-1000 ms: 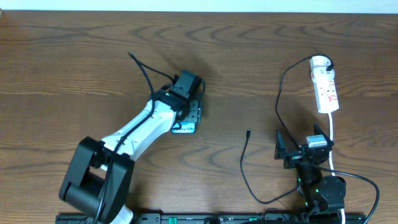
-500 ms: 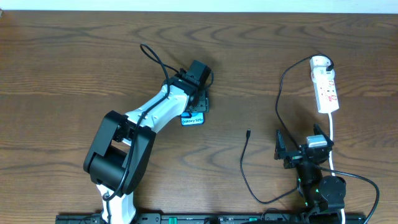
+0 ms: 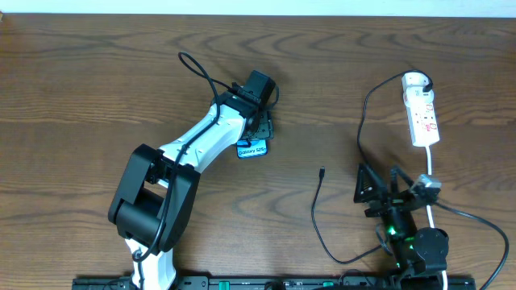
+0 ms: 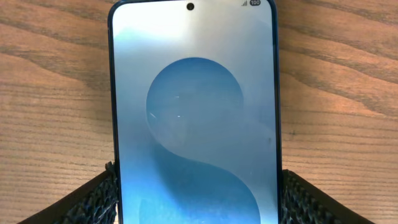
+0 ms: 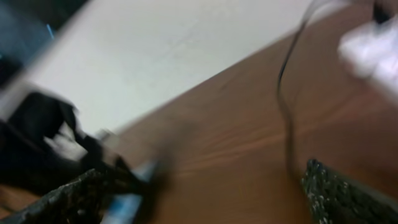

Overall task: Plug charger to phone and switch on socket
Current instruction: 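Reach the right gripper to the phone held by the left gripper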

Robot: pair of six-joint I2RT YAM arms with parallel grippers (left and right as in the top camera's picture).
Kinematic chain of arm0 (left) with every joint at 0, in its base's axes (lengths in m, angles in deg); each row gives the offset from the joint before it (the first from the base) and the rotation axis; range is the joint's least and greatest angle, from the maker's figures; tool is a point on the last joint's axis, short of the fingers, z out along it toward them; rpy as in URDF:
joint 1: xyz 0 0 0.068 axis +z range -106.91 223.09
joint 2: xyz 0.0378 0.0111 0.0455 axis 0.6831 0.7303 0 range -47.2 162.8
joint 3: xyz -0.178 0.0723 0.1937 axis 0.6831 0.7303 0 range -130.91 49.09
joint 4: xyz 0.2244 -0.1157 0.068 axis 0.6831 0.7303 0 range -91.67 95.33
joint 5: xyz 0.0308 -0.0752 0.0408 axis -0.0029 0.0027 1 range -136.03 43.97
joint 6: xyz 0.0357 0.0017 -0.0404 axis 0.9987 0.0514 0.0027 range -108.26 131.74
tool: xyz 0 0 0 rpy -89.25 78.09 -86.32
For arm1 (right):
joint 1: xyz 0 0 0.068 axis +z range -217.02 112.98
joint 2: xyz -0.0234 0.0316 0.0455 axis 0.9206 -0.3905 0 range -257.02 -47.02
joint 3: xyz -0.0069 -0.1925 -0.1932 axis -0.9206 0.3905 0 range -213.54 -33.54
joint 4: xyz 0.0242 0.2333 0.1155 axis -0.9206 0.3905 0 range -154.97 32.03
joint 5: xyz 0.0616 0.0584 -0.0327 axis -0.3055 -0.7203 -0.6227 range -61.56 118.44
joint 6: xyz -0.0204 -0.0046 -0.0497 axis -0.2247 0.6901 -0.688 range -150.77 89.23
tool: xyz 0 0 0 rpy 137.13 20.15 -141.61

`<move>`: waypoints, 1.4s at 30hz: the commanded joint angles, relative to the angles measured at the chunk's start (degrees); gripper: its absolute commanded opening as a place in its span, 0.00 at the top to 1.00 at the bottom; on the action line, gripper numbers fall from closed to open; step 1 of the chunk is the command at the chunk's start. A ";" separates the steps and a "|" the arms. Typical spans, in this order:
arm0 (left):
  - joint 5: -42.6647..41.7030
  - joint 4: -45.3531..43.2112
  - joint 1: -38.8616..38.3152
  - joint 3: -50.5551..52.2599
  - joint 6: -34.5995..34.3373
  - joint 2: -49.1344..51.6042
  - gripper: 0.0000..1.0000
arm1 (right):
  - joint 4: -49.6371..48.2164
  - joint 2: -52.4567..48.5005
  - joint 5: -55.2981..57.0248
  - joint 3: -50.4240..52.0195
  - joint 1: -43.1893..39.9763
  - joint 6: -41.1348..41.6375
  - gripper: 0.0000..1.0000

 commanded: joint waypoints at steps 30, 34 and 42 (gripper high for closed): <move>-1.01 0.74 -0.07 -1.95 -10.14 -0.35 0.50 | -24.13 -70.62 -6.32 -21.94 19.82 3.17 0.19; -0.98 0.70 -0.07 -1.95 -10.97 -0.35 0.50 | -24.17 -79.19 -6.34 -27.74 22.82 3.15 0.25; -2.12 0.57 0.63 -1.95 -14.45 -0.35 0.54 | -28.72 -88.04 -4.92 -31.82 25.11 3.43 0.29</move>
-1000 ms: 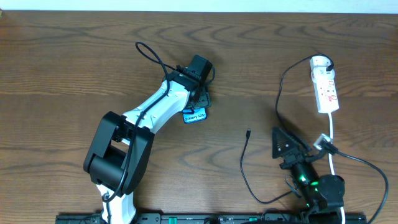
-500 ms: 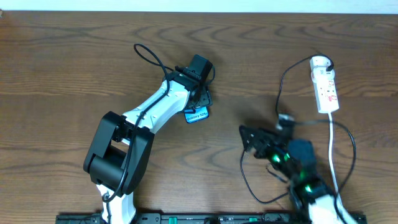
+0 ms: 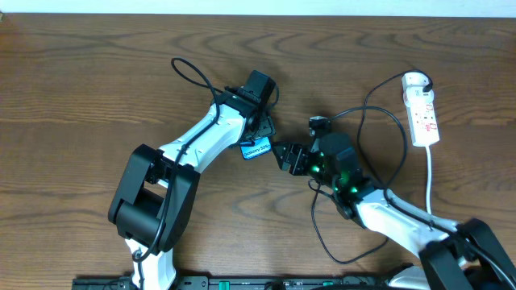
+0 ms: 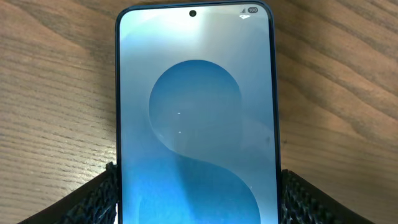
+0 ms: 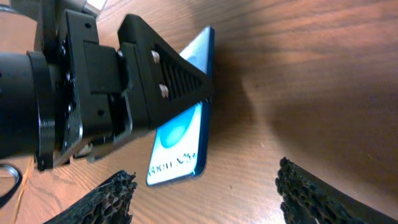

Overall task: Plug charger to phone and switch on socket
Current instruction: 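Reach the right gripper to the phone held by the left gripper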

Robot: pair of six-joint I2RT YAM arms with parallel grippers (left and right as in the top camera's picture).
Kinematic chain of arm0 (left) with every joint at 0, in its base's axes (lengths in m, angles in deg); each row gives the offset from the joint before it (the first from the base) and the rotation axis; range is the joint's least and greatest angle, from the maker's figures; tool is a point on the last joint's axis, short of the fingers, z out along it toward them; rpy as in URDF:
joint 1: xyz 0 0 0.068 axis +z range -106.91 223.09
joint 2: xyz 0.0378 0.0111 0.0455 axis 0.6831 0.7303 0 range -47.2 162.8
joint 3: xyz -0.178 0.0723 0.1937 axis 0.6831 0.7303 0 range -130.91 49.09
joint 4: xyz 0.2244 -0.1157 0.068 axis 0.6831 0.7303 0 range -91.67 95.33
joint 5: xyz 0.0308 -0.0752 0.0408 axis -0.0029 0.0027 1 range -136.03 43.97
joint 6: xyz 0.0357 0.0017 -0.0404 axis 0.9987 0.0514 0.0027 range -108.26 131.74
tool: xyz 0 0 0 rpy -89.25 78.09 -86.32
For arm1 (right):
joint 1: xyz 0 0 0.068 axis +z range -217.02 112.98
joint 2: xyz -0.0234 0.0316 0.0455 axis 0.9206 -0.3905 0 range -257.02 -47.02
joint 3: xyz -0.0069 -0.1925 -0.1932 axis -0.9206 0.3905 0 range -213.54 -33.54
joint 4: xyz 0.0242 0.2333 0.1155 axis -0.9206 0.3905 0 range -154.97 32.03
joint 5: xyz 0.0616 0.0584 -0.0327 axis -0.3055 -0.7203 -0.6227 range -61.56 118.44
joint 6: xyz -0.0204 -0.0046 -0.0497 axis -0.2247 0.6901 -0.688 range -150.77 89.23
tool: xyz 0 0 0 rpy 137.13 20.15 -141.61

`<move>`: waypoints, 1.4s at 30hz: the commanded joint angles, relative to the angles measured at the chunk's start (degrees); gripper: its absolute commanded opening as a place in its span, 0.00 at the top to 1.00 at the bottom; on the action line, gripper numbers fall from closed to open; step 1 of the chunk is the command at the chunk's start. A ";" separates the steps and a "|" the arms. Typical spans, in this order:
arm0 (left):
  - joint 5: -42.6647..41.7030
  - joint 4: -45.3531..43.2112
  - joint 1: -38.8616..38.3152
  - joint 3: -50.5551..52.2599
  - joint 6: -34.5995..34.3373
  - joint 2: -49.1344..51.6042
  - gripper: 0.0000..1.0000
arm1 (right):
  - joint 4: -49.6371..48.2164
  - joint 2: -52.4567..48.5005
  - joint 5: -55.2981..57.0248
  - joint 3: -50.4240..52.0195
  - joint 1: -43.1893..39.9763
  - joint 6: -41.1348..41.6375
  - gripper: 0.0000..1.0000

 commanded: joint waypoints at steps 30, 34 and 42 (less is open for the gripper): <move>-7.34 -1.31 2.62 -1.73 -13.20 -0.35 0.55 | -14.01 -15.19 1.27 -4.74 3.98 9.09 0.50; -8.81 -1.60 2.62 -1.73 -15.61 -0.35 0.55 | -13.90 -15.21 2.05 -4.74 4.00 9.77 0.57; -9.73 -1.81 2.62 -1.73 -17.03 -0.35 0.55 | -13.90 -15.21 2.03 -4.74 3.98 10.40 0.87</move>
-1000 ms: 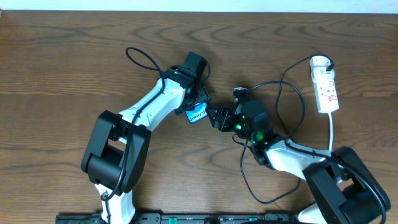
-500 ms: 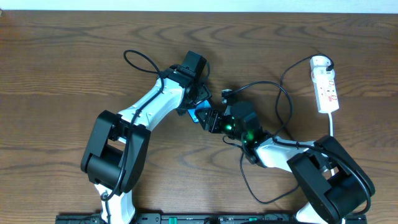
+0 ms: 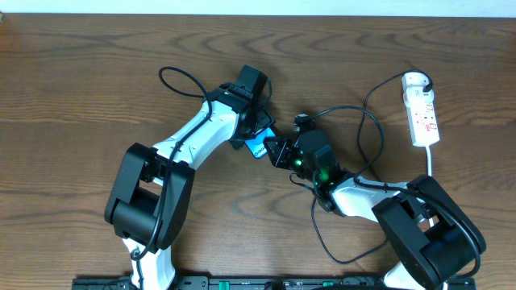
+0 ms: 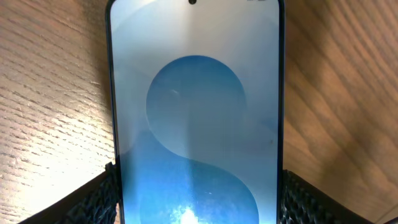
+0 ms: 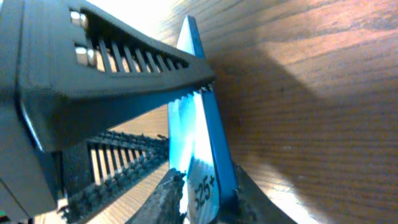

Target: Plug charger to phone and switch on socket

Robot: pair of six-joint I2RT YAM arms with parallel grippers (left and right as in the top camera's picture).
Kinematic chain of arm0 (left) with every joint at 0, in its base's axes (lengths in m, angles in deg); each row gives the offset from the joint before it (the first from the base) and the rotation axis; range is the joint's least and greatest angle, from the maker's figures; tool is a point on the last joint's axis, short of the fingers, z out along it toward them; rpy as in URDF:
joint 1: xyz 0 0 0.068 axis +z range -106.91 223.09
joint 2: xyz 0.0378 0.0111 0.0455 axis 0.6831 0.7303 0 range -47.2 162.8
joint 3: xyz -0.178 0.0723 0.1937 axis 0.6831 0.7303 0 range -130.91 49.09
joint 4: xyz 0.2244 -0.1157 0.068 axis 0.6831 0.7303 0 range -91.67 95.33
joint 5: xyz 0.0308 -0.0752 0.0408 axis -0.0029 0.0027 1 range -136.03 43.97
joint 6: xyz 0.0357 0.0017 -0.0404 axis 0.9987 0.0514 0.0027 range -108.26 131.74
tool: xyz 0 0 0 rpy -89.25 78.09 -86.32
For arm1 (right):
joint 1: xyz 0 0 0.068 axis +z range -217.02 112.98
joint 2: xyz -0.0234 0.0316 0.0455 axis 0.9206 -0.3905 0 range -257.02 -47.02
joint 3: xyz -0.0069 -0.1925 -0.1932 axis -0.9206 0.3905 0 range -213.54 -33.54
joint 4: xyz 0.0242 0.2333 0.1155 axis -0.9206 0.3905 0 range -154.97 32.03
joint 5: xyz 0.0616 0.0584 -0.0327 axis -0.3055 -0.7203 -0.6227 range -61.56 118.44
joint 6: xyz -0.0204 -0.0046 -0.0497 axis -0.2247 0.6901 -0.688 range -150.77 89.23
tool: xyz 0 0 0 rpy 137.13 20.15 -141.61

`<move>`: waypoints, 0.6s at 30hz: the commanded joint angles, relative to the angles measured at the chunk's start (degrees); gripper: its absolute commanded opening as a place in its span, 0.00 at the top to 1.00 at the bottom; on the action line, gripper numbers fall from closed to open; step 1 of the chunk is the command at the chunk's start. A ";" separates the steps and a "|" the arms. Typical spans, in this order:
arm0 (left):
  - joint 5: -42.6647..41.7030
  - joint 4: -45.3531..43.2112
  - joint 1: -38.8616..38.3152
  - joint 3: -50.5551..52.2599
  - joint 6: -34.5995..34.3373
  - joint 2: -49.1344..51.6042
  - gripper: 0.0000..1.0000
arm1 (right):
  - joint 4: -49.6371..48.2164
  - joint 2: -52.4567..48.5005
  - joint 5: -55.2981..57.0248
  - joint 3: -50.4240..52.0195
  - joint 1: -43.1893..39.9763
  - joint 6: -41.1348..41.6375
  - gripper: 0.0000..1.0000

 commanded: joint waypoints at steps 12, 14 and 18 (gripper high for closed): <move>-7.69 0.74 4.50 -1.44 5.79 -6.23 0.18 | -0.70 -0.26 -0.50 -1.03 -0.90 0.15 0.99; -7.72 1.99 7.30 -1.44 8.24 -10.21 0.14 | -0.87 -0.26 -0.50 -1.03 -1.99 0.15 0.99; -5.68 5.66 13.35 -1.05 14.95 -16.52 0.13 | -1.66 -0.15 -2.82 -1.03 -4.94 0.15 0.99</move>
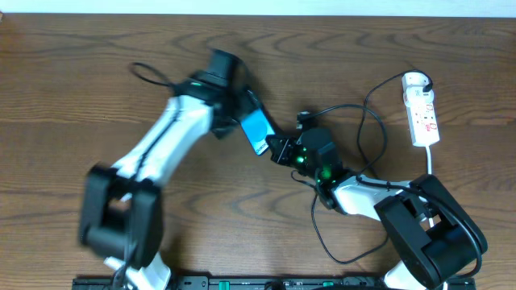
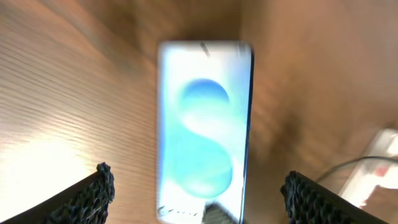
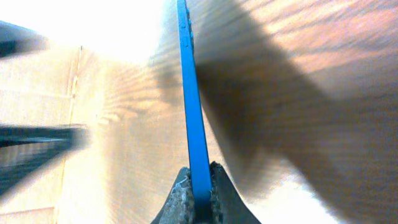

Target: Plug charger to phone and switch on socket

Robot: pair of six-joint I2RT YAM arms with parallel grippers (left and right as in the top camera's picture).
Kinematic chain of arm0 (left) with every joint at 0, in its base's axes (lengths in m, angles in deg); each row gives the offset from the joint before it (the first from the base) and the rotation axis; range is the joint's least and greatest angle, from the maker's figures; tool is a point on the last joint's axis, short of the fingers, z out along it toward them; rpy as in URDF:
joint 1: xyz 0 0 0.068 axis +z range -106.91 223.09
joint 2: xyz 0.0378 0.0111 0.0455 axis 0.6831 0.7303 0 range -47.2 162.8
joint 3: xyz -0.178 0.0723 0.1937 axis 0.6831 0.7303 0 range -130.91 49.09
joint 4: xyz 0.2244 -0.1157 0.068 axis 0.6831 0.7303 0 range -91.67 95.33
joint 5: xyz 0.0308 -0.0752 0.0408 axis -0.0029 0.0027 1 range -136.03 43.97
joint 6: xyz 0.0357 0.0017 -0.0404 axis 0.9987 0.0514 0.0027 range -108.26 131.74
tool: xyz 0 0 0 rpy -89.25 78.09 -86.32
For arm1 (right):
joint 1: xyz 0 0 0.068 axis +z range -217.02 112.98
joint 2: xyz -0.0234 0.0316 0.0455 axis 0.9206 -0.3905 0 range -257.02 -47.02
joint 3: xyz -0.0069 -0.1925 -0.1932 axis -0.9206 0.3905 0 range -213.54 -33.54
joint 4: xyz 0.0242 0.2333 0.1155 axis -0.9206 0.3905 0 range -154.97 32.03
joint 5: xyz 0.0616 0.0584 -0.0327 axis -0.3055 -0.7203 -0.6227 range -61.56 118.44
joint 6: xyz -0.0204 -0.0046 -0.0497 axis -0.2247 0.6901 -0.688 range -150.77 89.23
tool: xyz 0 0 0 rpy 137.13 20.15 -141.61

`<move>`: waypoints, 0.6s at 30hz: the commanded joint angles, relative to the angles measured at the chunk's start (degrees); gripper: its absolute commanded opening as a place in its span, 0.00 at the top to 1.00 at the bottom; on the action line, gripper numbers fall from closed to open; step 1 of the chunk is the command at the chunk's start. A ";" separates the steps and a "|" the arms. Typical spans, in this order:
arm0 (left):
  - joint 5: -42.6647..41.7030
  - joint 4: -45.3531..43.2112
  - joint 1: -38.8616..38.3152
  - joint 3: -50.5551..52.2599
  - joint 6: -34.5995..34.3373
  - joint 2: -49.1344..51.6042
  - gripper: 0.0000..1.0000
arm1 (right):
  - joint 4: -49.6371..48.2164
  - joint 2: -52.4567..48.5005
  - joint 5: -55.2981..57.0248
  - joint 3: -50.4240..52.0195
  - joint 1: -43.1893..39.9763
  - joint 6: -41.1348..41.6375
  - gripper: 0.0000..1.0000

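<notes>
The phone (image 1: 255, 130), blue-edged with a lit blue-and-white screen, sits mid-table, lifted at an angle. My right gripper (image 1: 275, 148) is shut on its lower end. In the right wrist view the phone (image 3: 189, 93) shows edge-on, pinched in my right gripper (image 3: 200, 186). My left gripper (image 1: 239, 107) is open, just up-left of the phone and apart from it. The left wrist view is blurred; there the phone (image 2: 203, 127) lies ahead of my left gripper (image 2: 199, 182), whose fingers (image 2: 99, 190) stand wide. The black charger cable (image 1: 315, 228) lies near the front; its plug end is hidden.
A white socket strip (image 1: 422, 109) lies at the far right, its white lead running toward the front edge. Black cable loops (image 1: 364, 121) hang between the strip and my right arm. The brown wooden table (image 1: 72, 97) spreads out to the left.
My left gripper has let go of the phone and has moved up and to the left, away from it. The right gripper still pinches the phone's lower end.
My left gripper was shut on the phone while the right arm was parked at the front right. Then the right gripper was open beside the phone. Then it was shut on the phone's lower end, with both holding. Now only the right holds it.
</notes>
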 commanded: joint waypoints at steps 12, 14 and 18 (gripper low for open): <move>-15.91 -24.00 16.22 24.15 6.86 -10.75 0.12 | -12.72 -0.15 -13.31 -0.76 -11.13 3.96 0.99; -18.23 -32.37 15.91 28.44 4.96 -10.49 0.13 | -13.75 -0.15 -14.19 -0.76 -11.10 4.83 0.99; -18.45 -41.83 14.82 32.74 1.31 -9.11 0.12 | -14.73 -0.17 -14.73 -0.76 -10.91 7.26 0.99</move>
